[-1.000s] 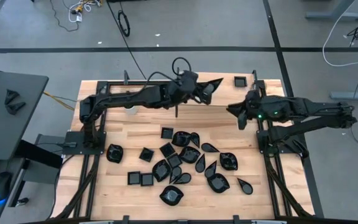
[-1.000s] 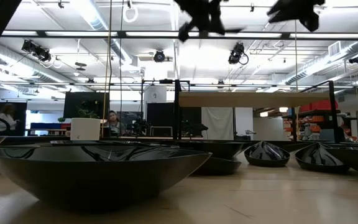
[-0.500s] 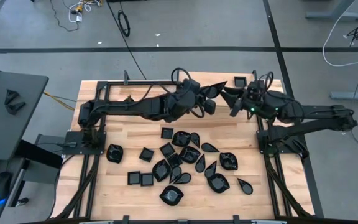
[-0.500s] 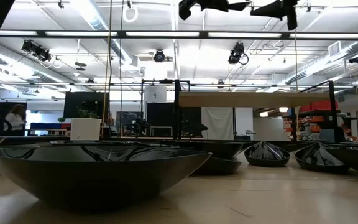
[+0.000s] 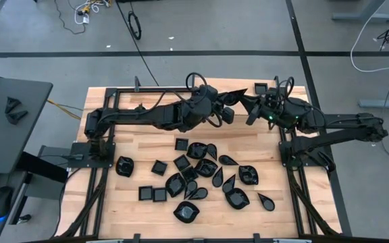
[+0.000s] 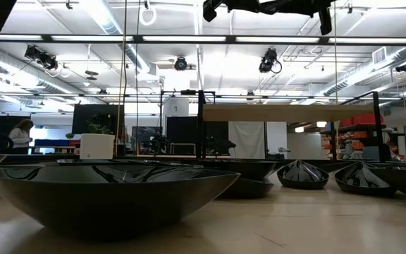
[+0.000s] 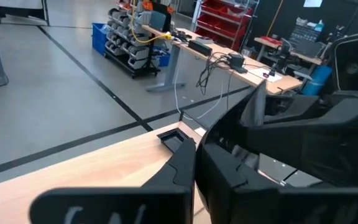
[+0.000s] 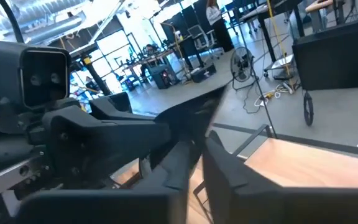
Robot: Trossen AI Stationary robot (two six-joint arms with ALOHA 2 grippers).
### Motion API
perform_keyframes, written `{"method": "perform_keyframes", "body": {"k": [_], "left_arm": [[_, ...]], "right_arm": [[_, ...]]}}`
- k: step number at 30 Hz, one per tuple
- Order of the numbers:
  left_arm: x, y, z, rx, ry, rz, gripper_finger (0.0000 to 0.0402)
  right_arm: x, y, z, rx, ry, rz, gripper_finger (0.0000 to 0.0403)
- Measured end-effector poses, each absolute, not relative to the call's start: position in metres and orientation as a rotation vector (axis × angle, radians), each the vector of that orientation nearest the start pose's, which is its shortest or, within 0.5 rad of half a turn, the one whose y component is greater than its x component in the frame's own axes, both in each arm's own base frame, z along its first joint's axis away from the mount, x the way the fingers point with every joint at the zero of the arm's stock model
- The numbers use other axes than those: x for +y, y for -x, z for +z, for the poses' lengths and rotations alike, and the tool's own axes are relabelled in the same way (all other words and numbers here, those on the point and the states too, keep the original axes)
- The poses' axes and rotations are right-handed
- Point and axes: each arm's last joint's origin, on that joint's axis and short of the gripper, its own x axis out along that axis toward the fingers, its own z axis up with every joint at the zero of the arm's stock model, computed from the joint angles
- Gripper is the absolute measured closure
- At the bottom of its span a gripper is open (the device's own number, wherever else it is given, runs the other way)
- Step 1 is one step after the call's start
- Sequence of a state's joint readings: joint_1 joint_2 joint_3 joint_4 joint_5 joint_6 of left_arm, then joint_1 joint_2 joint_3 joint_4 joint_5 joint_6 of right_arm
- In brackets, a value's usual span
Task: Pick & Place Mini shaped plates
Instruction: Put the drop-shaped plate on the shelf
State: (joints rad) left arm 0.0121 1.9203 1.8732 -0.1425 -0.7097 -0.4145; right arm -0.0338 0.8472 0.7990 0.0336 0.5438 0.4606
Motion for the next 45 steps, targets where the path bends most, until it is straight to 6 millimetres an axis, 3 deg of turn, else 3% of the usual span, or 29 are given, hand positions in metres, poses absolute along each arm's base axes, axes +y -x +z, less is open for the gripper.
{"method": "perform_keyframes", "body": {"k": [5,11,17,23,28,45], "left_arm": [[0.023,-0.446,0.382,0.071,0.292,0.688,0.0371],[0.022,-0.447,0.377,0.136,0.266,0.615,0.0312],[0.025,-0.447,0.376,0.184,0.173,0.597,0.0271],[0.025,-0.45,0.375,0.218,0.025,0.549,0.0276],[0.026,-0.461,0.357,0.268,-0.019,0.478,0.0286],[0.018,-0.462,0.354,0.278,-0.083,0.616,0.0288]], "right_arm": [[-0.023,-0.184,0.345,-0.087,-0.437,-0.592,0.039],[-0.024,-0.177,0.336,0.034,-0.436,-0.583,0.0399],[-0.024,-0.173,0.343,0.144,-0.414,-0.585,0.0401],[-0.023,-0.179,0.342,0.182,-0.413,-0.533,0.0401],[-0.023,-0.184,0.338,0.207,-0.415,-0.525,0.0401],[-0.023,-0.184,0.337,0.22,-0.423,-0.525,0.0401]]}}
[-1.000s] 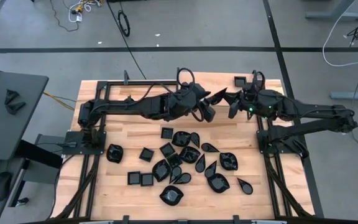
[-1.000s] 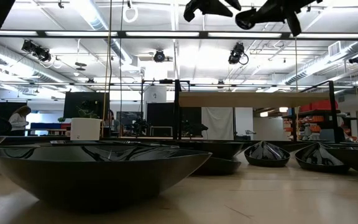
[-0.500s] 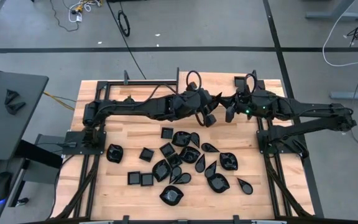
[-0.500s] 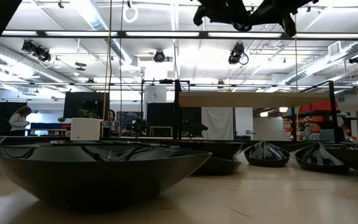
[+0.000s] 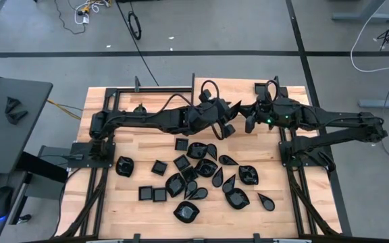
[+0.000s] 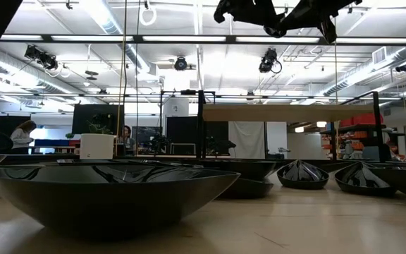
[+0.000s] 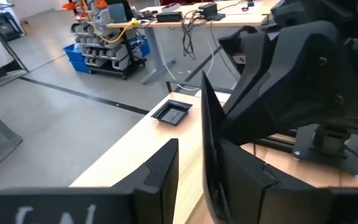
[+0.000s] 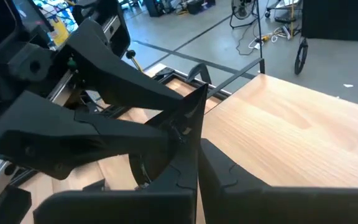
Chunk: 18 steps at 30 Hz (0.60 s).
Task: Pick & Place Mini shaped plates
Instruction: Put the drop-shaped plate on the shelf
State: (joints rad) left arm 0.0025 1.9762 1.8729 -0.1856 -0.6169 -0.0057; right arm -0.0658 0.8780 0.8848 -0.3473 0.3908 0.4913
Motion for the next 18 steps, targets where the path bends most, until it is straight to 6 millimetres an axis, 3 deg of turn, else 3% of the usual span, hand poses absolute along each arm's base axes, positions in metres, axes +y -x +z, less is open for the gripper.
{"method": "perform_keyframes", "body": {"k": [4,12,18], "left_arm": [[0.0179,-0.4615,0.3545,0.279,-0.086,0.615,0.0307],[0.0184,-0.4617,0.354,0.283,-0.083,0.598,0.039],[0.0199,-0.4632,0.3515,0.29,-0.069,0.57,0.0374]], "right_arm": [[-0.0231,-0.1839,0.3352,0.233,-0.425,-0.529,0.0401],[-0.0231,-0.1837,0.3345,0.238,-0.434,-0.532,0.0401],[-0.0233,-0.1835,0.3337,0.243,-0.432,-0.539,0.0401]]}}
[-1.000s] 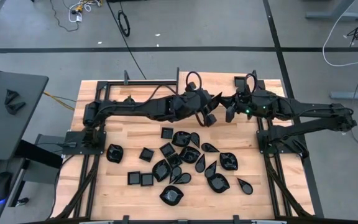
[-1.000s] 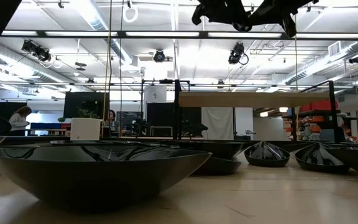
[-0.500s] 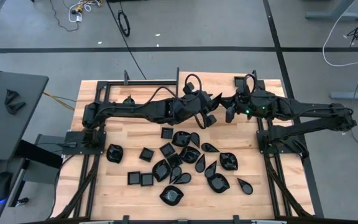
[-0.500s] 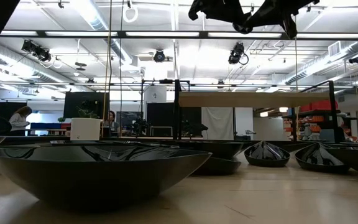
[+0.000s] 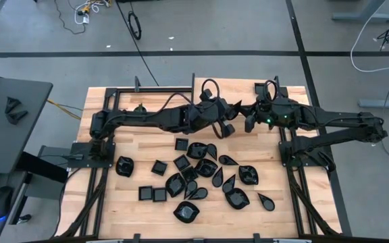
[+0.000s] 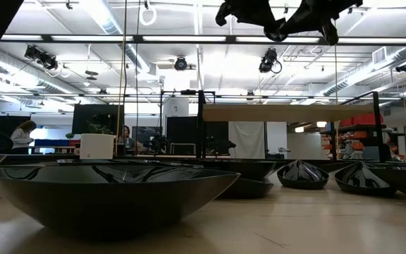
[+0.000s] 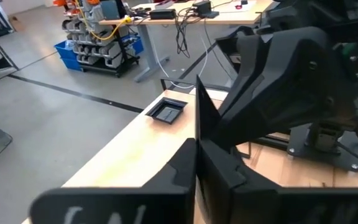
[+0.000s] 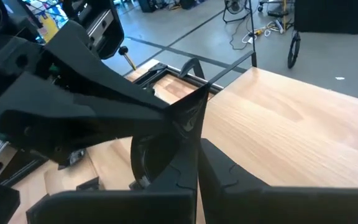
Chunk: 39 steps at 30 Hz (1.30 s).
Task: Pick & Place Mini shaped plates
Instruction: Put the drop-shaped plate on the shelf
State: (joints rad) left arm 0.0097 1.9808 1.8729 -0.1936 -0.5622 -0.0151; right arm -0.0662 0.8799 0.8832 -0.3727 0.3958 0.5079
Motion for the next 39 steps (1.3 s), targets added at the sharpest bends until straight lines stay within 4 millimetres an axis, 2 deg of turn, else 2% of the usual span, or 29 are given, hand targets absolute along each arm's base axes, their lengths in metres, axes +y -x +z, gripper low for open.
{"method": "perform_keyframes", "body": {"k": [4,7,14,19,24,28,33,39], "left_arm": [[0.019,-0.463,0.351,0.291,-0.07,0.565,0.0343],[0.02,-0.464,0.35,0.297,-0.07,0.564,0.0339],[0.02,-0.464,0.35,0.299,-0.072,0.569,0.0393],[0.02,-0.463,0.349,0.3,-0.064,0.586,0.0391],[0.028,-0.462,0.346,0.297,0.045,0.628,0.0395],[0.049,-0.459,0.342,0.285,0.217,0.682,0.0394],[0.102,-0.451,0.337,0.284,0.473,0.645,0.0396],[0.157,-0.442,0.326,0.287,0.551,0.7,0.0397]], "right_arm": [[-0.023,-0.184,0.334,0.242,-0.437,-0.533,0.0401],[-0.023,-0.184,0.335,0.234,-0.439,-0.529,0.0401],[-0.023,-0.184,0.334,0.236,-0.44,-0.528,0.0383],[-0.023,-0.183,0.333,0.261,-0.439,-0.518,0.0358],[-0.022,-0.168,0.329,0.335,-0.426,-0.538,0.0321],[-0.021,-0.15,0.33,0.363,-0.418,-0.547,0.0293],[-0.019,-0.131,0.331,0.386,-0.415,-0.552,0.0274],[-0.019,-0.125,0.333,0.372,-0.417,-0.549,0.0271]]}}
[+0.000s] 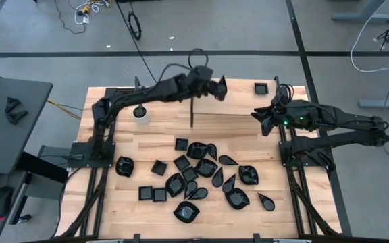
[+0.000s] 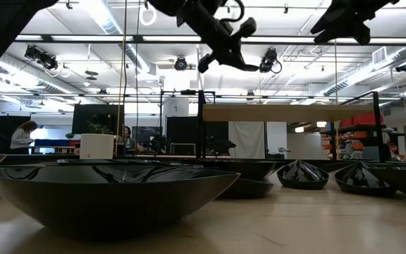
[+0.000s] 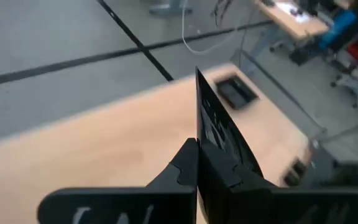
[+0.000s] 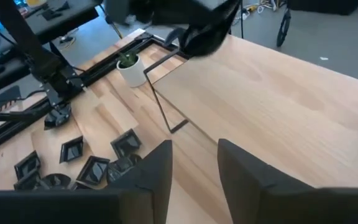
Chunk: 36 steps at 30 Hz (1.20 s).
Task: Pick & Place Mini shaped plates
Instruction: Put the drop-shaped plate on the shelf
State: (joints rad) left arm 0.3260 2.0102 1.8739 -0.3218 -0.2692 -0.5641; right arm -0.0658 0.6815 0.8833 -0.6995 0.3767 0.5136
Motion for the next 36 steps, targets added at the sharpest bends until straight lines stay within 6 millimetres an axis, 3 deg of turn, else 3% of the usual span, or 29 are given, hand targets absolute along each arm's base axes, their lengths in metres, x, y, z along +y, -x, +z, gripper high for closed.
{"method": "perform_keyframes", "body": {"k": [7,17,21,36], "left_arm": [[0.192,-0.44,0.3,0.347,0.556,0.742,0.0393],[0.191,-0.452,0.28,0.394,0.49,0.758,0.0393],[0.192,-0.453,0.262,0.476,0.492,0.766,0.0393],[0.193,-0.453,0.26,0.483,0.478,0.808,0.0381]], "right_arm": [[-0.019,-0.127,0.332,0.379,-0.409,-0.548,0.027],[-0.019,-0.129,0.332,0.369,-0.409,-0.555,0.027],[-0.019,-0.129,0.332,0.366,-0.41,-0.554,0.027],[-0.019,-0.129,0.332,0.366,-0.414,-0.554,0.027]]}}
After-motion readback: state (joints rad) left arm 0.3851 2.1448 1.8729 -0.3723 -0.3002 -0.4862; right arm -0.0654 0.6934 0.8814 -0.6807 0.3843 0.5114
